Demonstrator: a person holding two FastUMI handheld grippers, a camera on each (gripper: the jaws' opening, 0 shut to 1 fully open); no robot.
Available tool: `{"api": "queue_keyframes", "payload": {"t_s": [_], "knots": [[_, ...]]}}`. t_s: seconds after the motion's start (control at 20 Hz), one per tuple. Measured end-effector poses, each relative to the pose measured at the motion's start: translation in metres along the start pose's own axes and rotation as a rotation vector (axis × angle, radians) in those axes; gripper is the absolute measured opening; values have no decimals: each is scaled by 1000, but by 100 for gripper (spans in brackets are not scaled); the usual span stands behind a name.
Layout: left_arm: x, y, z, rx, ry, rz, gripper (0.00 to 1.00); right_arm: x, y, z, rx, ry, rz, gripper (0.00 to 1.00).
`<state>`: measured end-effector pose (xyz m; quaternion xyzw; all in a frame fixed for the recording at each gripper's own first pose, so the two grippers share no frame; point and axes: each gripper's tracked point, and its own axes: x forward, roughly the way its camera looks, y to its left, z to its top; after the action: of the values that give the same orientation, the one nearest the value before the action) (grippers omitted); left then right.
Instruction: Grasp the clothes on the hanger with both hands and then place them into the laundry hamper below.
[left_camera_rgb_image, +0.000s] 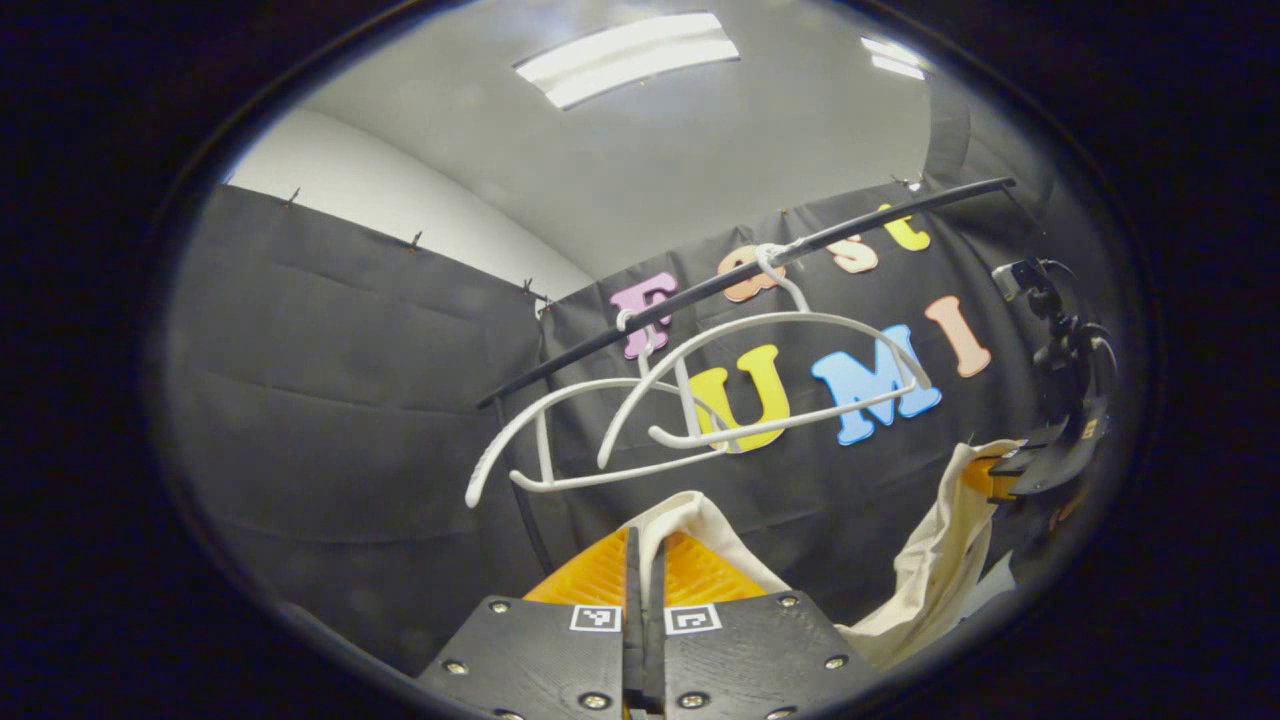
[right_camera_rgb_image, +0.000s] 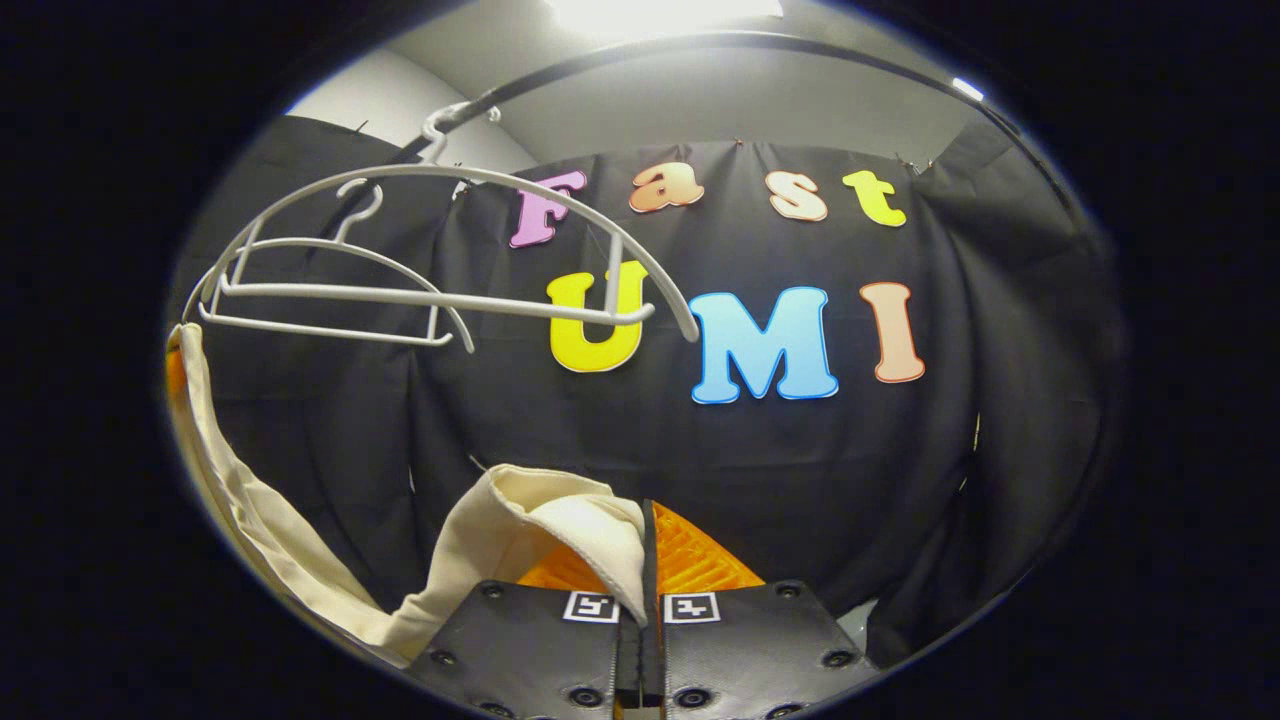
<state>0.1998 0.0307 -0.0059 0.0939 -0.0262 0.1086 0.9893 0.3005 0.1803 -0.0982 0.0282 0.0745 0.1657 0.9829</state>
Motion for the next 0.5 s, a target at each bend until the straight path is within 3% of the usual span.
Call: {"api": "queue_keyframes", "payload": {"t_s": [0.35, 0.5], "knots": [[-16, -37, 37, -112, -67, -127, 1, -56, 64, 33, 85, -26, 175, 3], [-24, -49, 47, -144, -90, -167, 0, -77, 77, 43, 136, -33, 211, 4]]}}
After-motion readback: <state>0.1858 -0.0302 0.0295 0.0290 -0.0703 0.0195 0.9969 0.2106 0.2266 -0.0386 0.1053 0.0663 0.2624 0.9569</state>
